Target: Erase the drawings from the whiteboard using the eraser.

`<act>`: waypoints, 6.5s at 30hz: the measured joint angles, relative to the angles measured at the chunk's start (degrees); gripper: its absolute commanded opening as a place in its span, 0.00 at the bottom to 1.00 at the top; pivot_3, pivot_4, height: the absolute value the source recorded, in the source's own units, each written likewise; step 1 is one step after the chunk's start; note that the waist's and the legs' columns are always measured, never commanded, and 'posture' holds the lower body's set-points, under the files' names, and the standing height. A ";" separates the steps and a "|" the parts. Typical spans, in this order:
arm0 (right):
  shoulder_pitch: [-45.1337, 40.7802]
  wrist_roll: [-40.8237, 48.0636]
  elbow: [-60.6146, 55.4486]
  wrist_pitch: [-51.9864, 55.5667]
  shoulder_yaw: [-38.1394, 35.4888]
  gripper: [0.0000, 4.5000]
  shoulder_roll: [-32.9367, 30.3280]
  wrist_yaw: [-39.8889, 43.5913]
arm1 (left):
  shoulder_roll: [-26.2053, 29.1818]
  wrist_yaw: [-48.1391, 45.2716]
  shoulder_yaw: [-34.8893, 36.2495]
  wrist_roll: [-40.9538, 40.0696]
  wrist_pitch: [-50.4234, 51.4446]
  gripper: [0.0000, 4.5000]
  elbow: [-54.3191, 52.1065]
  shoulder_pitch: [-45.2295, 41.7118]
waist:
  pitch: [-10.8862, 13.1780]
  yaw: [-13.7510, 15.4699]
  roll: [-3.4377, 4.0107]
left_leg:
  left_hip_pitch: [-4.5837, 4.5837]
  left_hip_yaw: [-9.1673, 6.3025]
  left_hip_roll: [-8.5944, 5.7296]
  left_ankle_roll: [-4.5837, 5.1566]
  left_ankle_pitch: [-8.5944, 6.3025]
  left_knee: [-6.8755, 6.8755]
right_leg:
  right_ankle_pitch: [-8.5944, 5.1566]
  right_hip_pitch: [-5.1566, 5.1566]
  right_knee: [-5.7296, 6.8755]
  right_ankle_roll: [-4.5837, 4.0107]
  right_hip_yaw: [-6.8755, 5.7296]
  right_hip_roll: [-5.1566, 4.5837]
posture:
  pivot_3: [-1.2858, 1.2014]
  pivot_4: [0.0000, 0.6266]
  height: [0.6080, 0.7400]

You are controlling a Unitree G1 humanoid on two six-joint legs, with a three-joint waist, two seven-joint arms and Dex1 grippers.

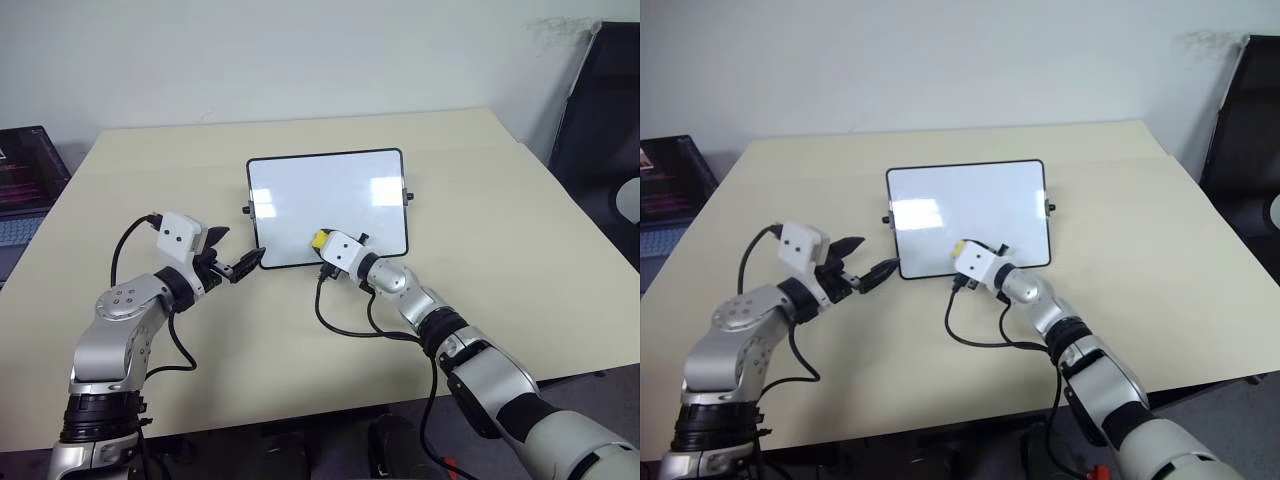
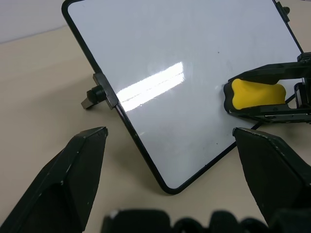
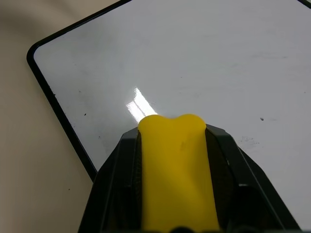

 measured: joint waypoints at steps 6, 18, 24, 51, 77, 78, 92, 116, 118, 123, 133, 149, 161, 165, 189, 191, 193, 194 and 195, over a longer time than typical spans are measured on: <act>-1.02 -2.02 0.11 -3.88 -1.31 0.32 -3.11 -11.20 | 0.21 -0.04 0.07 0.28 -0.30 1.00 1.90 0.13 | 0.12 0.17 0.01 | -0.24 -0.06 0.00 -0.01 0.00 -0.04 | 0.01 -0.15 -0.12 0.00 -0.01 -0.06 | 0.52 0.24 1.00; -5.68 0.61 4.33 -1.34 -3.83 0.32 1.80 -7.19 | 0.43 -0.04 0.11 0.63 -1.09 1.00 1.96 0.30 | 0.11 -0.26 -0.03 | -0.18 0.07 0.07 -0.01 -0.03 -0.60 | 0.11 -0.32 -0.34 -0.30 0.04 -0.09 | 0.52 0.24 1.00; -2.69 -0.08 3.31 -0.21 -1.16 0.32 1.48 -2.15 | 0.47 -0.02 0.11 0.68 -1.08 1.00 1.94 0.34 | -0.03 -0.07 -0.18 | 0.11 0.05 0.03 -0.01 -0.02 -0.56 | -0.06 0.02 -0.36 -0.01 0.02 -0.11 | 0.52 0.24 1.00; -2.86 -1.36 2.35 3.35 -1.74 0.31 -1.71 -8.95 | 0.44 -0.06 0.10 0.69 -1.08 1.00 1.80 0.43 | -0.02 0.97 -0.18 | 0.77 -0.15 0.03 0.12 0.16 -0.33 | -0.23 0.94 -0.29 -0.32 -0.03 -0.11 | 0.52 0.24 1.00; -0.20 -1.92 -4.63 6.73 0.37 0.31 -3.92 -2.90 | 0.14 -0.03 0.07 0.68 -1.08 1.00 1.72 0.43 | 0.02 0.42 -0.16 | 0.70 -0.45 0.08 0.01 0.23 -0.66 | -0.22 1.01 -0.86 -0.30 -0.10 -0.18 | 0.52 0.24 1.00; -0.66 -1.66 -4.63 7.21 0.12 0.31 -4.36 -3.45 | 0.13 -0.03 0.07 0.68 -1.09 1.00 1.72 0.43 | 0.03 0.63 -0.15 | 0.68 -0.49 0.08 -0.02 0.25 -0.67 | -0.22 1.01 -0.87 -0.30 -0.12 -0.19 | 0.52 0.24 1.00; 1.13 -0.93 -8.17 8.53 -1.69 0.31 -5.45 -1.00 | 0.11 -0.13 0.07 0.68 -1.11 1.00 1.72 0.44 | -0.02 1.46 -0.21 | 0.70 -0.53 0.08 -0.03 0.25 -0.89 | -0.23 1.03 -1.01 -0.31 -0.15 -0.20 | 0.52 0.24 1.00; -3.18 0.49 -10.58 11.44 -4.11 0.31 -5.09 -4.31 | -0.33 -0.08 0.04 0.68 -1.11 1.00 1.70 0.61 | 0.44 1.54 -0.03 | -0.52 -0.71 0.06 -0.31 0.37 -1.04 | 0.00 -0.09 -1.17 0.05 -0.28 -0.20 | 0.52 0.24 1.00; -3.40 1.58 -10.21 11.44 -4.45 0.31 -4.64 -2.82 | -0.40 -0.07 0.04 0.68 -1.11 1.00 1.70 0.61 | 0.43 1.52 -0.04 | -0.66 -0.72 0.09 -0.33 0.38 -1.03 | 0.02 -0.20 -1.21 0.01 -0.32 -0.22 | 0.52 0.24 1.00; -0.11 5.11 -12.56 11.86 -4.04 0.31 -3.83 9.12 | -0.45 -0.06 0.04 0.68 -1.12 1.00 1.67 0.61 | 0.43 1.05 -0.03 | -0.63 -0.72 0.08 -0.32 0.36 -1.07 | 0.00 -0.21 -1.23 0.04 -0.29 -0.21 | 0.52 0.24 1.00; 0.43 0.50 -12.32 11.11 0.34 0.31 -4.10 2.79 | -0.52 -0.11 0.03 0.68 -1.25 1.00 1.67 0.57 | 0.46 1.41 0.01 | -0.58 -0.76 0.02 -0.44 0.47 -1.00 | 0.09 -0.13 -1.14 0.00 -0.39 -0.20 | 0.52 0.24 1.00; 0.79 0.65 -11.57 7.95 1.39 0.31 -3.59 5.10 | -0.69 -0.23 0.04 0.61 -1.50 1.00 1.56 1.22 | 0.47 1.03 0.02 | -0.65 -0.78 0.03 -0.47 0.51 -1.07 | 0.12 -0.18 -1.22 -0.02 -0.43 -0.17 | 0.52 0.24 1.00; 13.07 7.49 -35.47 22.42 -4.03 0.31 -8.35 13.80 | 3.17 -11.03 -5.01 -2.31 0.31 1.00 -3.15 -0.19 | 0.53 2.18 0.11 | -1.28 -0.95 0.04 -0.51 0.48 -1.05 | 0.15 -0.61 -1.34 -0.08 -0.56 -0.24 | 0.52 0.24 1.00; 18.95 9.31 -49.94 31.11 -5.36 0.31 -10.27 16.35 | 5.18 -16.47 -9.06 -2.49 0.44 1.00 -3.42 -3.50 | 0.54 2.26 0.12 | -1.61 -0.93 0.03 -0.58 0.45 -1.07 | 0.18 -0.95 -1.33 -0.16 -0.56 -0.24 | 0.52 0.24 1.00; 40.03 19.08 -85.59 79.30 -33.64 0.31 -7.33 -1.16 | -3.86 -41.35 -29.75 5.08 -15.72 1.00 12.80 -21.48 | 0.57 2.42 0.20 | -1.82 -0.74 -0.12 -0.48 0.37 -0.94 | 0.19 -0.99 -1.47 -0.16 -0.64 -0.13 | 0.52 0.24 1.00; 40.02 19.35 -85.60 79.95 -33.10 0.31 -7.69 -1.16 | -4.72 -41.43 -29.88 5.53 -15.90 1.00 13.21 -22.25 | 0.57 2.42 0.20 | -1.79 -0.75 -0.13 -0.46 0.36 -0.91 | 0.19 -0.99 -1.36 -0.15 -0.64 -0.12 | 0.52 0.24 1.00; 39.98 19.96 -85.60 80.20 -32.47 0.31 -7.69 -1.20 | -5.76 -41.35 -30.02 5.82 -15.88 1.00 13.23 -23.33 | 0.57 2.44 0.20 | -1.75 -0.71 -0.13 -0.45 0.36 -0.86 | 0.17 -0.99 -1.21 -0.13 -0.62 -0.10 | 0.52 0.24 1.00; 39.89 20.23 -85.59 80.20 -32.16 0.31 -7.71 -1.29 | -6.17 -41.23 -30.03 5.92 -15.81 1.00 13.23 -23.85 | 0.56 2.43 0.20 | -1.72 -0.65 -0.13 -0.45 0.36 -0.85 | 0.17 -0.99 -1.16 -0.12 -0.60 -0.09 | 0.52 0.24 1.00; 39.76 20.52 -85.59 80.19 -32.09 0.31 -7.77 -1.37 | -6.49 -41.09 -30.03 5.97 -15.72 1.00 13.23 -24.16 | 0.56 2.43 0.20 | -1.67 -0.59 -0.14 -0.44 0.36 -0.84 | 0.16 -0.98 -1.11 -0.10 -0.58 -0.08 | 0.52 0.24 1.00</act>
